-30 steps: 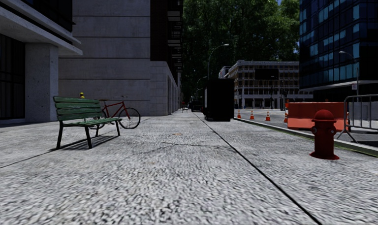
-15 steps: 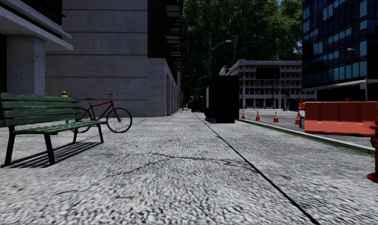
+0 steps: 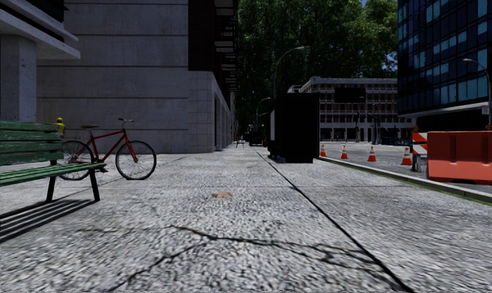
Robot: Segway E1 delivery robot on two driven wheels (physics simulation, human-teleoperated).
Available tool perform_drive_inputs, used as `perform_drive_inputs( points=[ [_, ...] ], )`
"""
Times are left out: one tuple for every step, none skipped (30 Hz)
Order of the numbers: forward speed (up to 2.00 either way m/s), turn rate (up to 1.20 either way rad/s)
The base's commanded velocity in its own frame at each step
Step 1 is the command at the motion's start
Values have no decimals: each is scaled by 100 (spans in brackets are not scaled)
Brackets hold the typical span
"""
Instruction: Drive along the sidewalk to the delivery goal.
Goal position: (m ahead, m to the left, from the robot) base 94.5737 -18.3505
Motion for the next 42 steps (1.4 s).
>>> perform_drive_inputs(
  points=[
    [200,0],
    [200,0],
    [200,0],
    [200,0],
    [200,0],
    [200,0],
    [200,0],
    [200,0],
    [200,0],
    [200,0],
    [200,0],
    [200,0],
    [200,0],
    [200,0],
    [200,0],
    [200,0],
    [200,0],
    [200,0],
    [200,0],
    [200,0],
    [200,0],
    [200,0],
    [200,0],
    [200,0],
    [200,0],
    [200,0],
    [200,0],
    [200,0],
    [200,0],
    [200,0],
    [200,0],
    [200,0],
    [200,0],
    [200,0],
    [200,0],
    [200,0],
    [200,0],
    [200,0],
    [200,0],
    [200,0],
    [200,0],
    [200,0]
  ],
)
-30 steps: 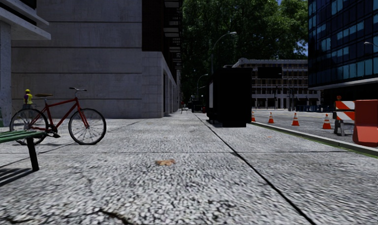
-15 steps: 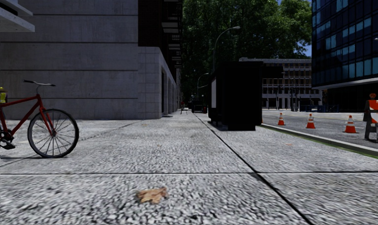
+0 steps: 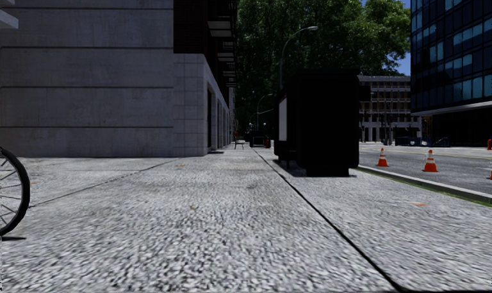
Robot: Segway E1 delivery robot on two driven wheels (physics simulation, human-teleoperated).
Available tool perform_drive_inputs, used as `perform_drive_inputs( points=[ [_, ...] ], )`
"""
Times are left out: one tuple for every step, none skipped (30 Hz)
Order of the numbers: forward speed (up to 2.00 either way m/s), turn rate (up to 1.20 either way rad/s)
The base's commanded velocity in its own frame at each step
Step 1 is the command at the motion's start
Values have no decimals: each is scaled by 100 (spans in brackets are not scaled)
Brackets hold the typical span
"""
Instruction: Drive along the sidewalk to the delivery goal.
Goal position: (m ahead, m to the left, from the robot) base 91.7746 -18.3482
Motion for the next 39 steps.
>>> perform_drive_inputs(
  points=[
    [200,0],
    [200,0],
    [200,0],
    [200,0],
    [200,0],
    [200,0],
    [200,0],
    [200,0],
    [200,0],
    [200,0],
    [200,0],
    [200,0],
    [200,0],
    [200,0],
    [200,0],
    [200,0],
    [200,0],
    [200,0],
    [200,0],
    [200,0],
    [200,0],
    [200,0],
    [200,0],
    [200,0],
    [200,0],
    [200,0],
    [200,0],
    [200,0],
    [200,0],
    [200,0],
    [200,0],
    [200,0],
    [200,0],
    [200,0],
    [200,0],
    [200,0],
    [200,0],
    [200,0],
    [200,0]
  ],
)
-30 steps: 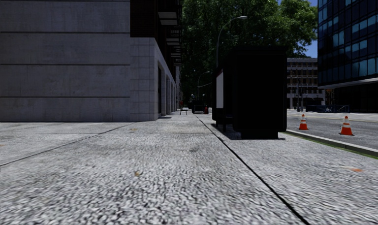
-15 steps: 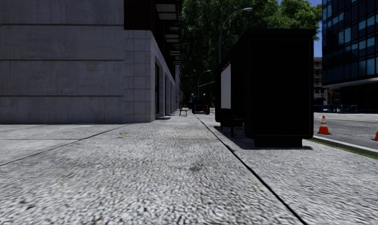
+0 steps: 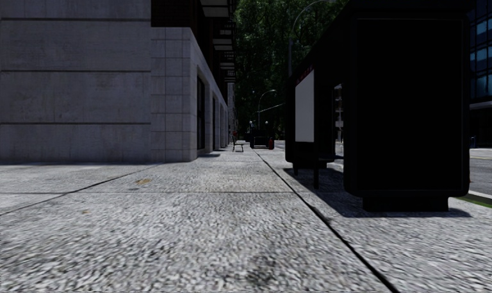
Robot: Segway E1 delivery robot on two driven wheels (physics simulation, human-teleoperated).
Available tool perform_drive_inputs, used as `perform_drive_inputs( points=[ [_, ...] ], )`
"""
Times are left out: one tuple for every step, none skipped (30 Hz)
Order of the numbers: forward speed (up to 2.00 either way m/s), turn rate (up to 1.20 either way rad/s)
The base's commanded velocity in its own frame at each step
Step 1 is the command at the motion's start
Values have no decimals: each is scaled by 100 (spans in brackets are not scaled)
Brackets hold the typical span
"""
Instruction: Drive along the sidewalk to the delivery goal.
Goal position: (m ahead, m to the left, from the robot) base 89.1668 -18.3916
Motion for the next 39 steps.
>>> perform_drive_inputs(
  points=[
    [200,0],
    [200,0],
    [200,0],
    [200,0],
    [200,0],
    [200,0],
    [200,0],
    [200,0],
    [200,0],
    [200,0],
    [200,0],
    [200,0],
    [200,0],
    [200,0],
    [200,0],
    [200,0],
    [200,0],
    [200,0],
    [200,0],
    [200,0],
    [200,0],
    [200,0],
    [200,0],
    [200,0],
    [200,0],
    [200,0],
    [200,0],
    [200,0],
    [200,0],
    [200,0],
    [200,0],
    [200,0],
    [200,0],
    [200,0],
    [200,0],
    [200,0],
    [200,0],
    [200,0],
    [200,0]
  ],
)
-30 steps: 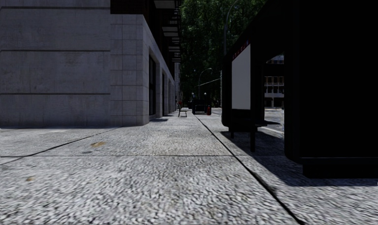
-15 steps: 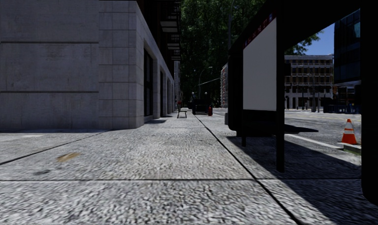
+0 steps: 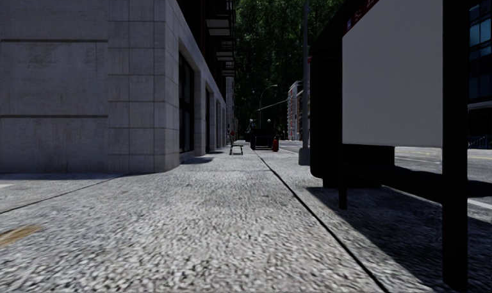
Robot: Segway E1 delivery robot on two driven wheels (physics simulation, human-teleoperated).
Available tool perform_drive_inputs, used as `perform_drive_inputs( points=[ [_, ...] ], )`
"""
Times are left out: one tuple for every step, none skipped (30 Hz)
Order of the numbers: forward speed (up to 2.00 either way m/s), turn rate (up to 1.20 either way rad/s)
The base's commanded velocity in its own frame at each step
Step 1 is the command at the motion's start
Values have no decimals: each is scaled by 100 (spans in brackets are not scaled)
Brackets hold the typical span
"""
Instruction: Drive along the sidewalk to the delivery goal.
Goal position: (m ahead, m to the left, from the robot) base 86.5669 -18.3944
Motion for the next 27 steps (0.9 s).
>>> perform_drive_inputs(
  points=[
    [200,0],
    [200,0],
    [200,0],
    [200,0],
    [200,0],
    [200,0],
    [200,0],
    [200,0],
    [200,0],
    [200,0],
    [200,0],
    [200,0],
    [200,0],
    [200,0],
    [200,0],
    [200,0],
    [200,0],
    [200,0],
    [200,0],
    [200,0],
    [200,0],
    [200,0],
    [200,0],
    [200,0],
    [200,0],
    [200,0],
    [200,0]
  ],
)
